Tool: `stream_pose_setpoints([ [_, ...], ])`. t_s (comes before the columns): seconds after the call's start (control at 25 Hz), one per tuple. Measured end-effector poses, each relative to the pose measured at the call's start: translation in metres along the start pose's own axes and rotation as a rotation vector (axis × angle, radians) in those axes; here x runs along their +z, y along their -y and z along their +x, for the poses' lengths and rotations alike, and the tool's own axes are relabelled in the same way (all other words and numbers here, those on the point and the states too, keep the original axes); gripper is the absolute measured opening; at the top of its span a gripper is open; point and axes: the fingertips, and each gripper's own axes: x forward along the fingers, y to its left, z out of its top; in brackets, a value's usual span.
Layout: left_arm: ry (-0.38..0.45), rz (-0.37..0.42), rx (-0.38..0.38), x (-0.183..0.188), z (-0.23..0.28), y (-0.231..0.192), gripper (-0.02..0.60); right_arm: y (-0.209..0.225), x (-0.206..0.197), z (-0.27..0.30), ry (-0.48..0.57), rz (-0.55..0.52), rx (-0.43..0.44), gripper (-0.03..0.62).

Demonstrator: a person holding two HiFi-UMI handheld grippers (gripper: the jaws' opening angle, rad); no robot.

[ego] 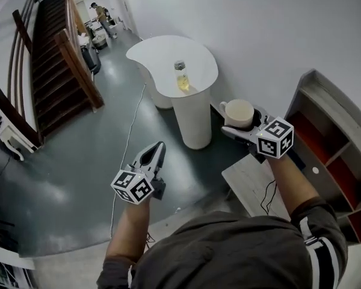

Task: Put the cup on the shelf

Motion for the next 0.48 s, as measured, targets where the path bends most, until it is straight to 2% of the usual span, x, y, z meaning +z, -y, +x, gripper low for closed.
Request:
stream_pose_setpoints([
  [0.48, -0.019, -0.02, -0.318, 0.003, 0.16, 0.08, 0.005, 0.151, 0.05, -0.154, -0.009, -0.067, -0.489, 0.437],
])
